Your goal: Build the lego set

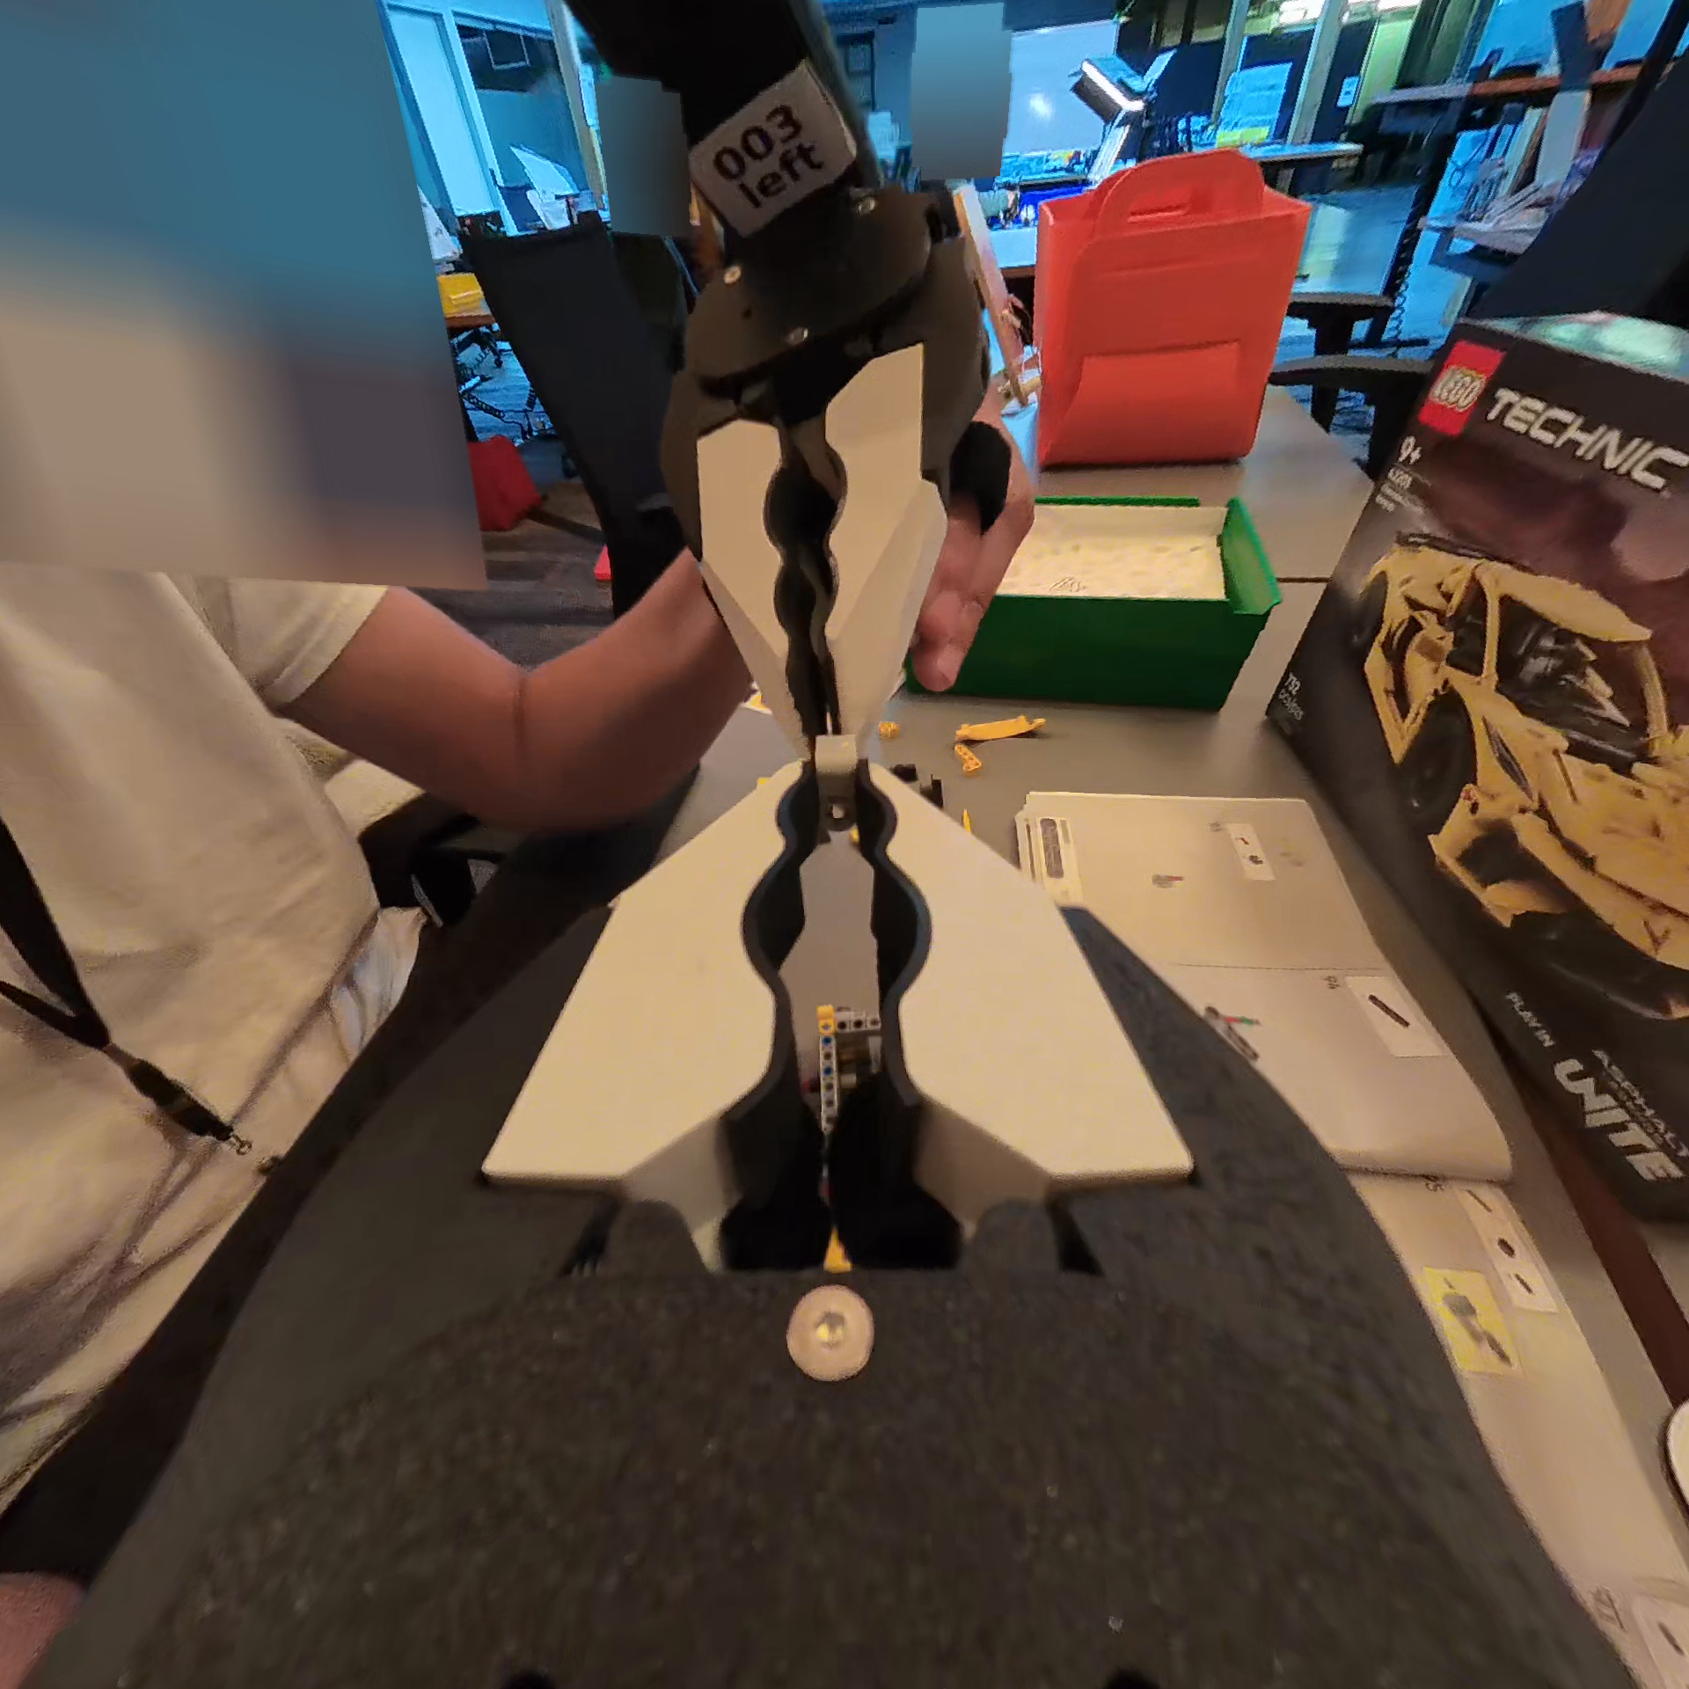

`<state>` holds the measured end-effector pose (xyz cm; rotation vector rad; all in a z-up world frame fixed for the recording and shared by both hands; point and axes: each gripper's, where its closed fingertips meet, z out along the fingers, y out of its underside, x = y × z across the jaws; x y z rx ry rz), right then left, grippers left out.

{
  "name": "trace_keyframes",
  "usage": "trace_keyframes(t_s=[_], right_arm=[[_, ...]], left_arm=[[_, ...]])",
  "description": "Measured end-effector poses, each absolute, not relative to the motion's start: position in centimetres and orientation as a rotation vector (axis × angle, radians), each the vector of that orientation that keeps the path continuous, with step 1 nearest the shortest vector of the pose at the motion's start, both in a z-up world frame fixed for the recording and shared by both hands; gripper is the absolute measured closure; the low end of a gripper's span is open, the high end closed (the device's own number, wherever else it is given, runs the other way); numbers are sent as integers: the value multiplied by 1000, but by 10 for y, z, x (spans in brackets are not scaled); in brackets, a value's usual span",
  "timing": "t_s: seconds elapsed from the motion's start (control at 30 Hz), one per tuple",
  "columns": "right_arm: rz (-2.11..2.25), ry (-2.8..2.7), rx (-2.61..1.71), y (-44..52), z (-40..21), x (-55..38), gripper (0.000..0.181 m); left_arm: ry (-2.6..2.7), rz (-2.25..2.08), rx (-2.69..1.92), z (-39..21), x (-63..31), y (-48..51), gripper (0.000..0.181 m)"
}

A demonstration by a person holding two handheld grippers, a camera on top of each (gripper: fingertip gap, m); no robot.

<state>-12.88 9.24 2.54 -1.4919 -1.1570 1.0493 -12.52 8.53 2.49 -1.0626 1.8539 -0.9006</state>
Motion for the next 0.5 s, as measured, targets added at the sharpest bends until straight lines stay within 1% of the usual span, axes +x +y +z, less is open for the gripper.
trace_keyframes(t_s=[0.1, 0.17, 0.33, 0.4, 0.43, 0.5], right_arm=[[1027, -1155, -1525, 96, 15, -119, 175], [1097, -1156, -1525, 94, 10, -115, 175], [1117, -1159, -1552, 105, -9, -123, 174], [1084, -1157, -1588, 115, -22, -126, 174], [1106, -1112, -1576, 119, -19, -123, 175], [1044, -1099, -1659, 127, -32, -114, 175]], left_arm=[[1885, -867, -1047, 16, -115, 88, 180], [1905, -880, -1023, 11, -111, 86, 180], [1938, -1056, -979, 5, -101, 76, 181], [1937, -965, -1027, -1, -99, 86, 181], [1919, -942, -1048, 0, -104, 92, 181], [1866, -946, -1095, 5, -119, 106, 181]])
